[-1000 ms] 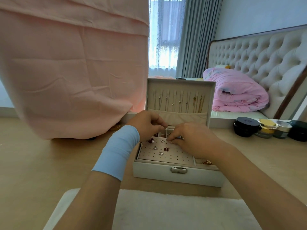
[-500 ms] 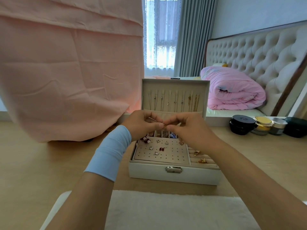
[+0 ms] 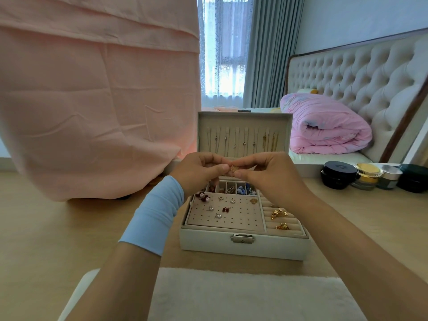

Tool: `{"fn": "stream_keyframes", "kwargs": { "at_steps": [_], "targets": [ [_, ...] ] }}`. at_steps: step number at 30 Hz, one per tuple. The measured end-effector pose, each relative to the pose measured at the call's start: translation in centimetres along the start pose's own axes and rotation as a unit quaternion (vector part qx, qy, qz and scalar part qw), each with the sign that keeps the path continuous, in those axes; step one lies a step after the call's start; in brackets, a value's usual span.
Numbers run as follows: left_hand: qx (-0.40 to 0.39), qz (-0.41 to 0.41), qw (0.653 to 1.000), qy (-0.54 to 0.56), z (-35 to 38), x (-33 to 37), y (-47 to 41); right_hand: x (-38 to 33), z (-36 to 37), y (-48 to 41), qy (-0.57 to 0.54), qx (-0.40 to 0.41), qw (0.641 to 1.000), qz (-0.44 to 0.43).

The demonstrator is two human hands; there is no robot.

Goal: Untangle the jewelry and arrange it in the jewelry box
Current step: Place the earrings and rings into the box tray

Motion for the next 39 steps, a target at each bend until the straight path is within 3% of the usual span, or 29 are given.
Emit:
{"fn": "stream_keyframes", "kwargs": {
  "at_steps": [7, 14, 22, 26, 32, 39],
  "targets": [
    [-0.005, 0.003, 1.000, 0.030, 0.0, 0.3, 0.2, -0.6, 0.0, 0.1, 0.023, -0.016, 0.999, -0.039],
    [-0.019, -0.007, 0.999, 0.041, 0.9, 0.4, 0.1, -0.8, -1.0, -0.2, 0.084, 0.026, 0.990, -0.109],
    [-0.013, -0.042, 0.999, 0.022, 2.2, 0.1, 0.0, -0.3, -1.6, 0.0, 0.140, 0.007, 0.985, -0.099],
    [-0.024, -0.005, 0.994, -0.103, 2.8, 0.4, -0.1, 0.3, -1.6, 0.5, 0.165, -0.044, 0.983, -0.066],
    [-0.049, 0.015, 0.951, -0.305, 3.9, 0.2, -0.1, 2.4, -0.5, 1.6, 0.308, -0.100, 0.946, -0.030],
    [-0.066, 0.009, 0.934, -0.352, 3.8, -0.2, 0.0, 2.2, 0.1, 1.7, 0.430, -0.080, 0.894, -0.102]
  ]
}}
Point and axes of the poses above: each hand's wrist, its own y-axis away from the middle knuckle, its own z-axis out of the palm, x = y × z, the point moved 6 cm from there along -y, towards the middle knuckle, and after that the axes turned 1 degree about -y, right-handed, at the moved point
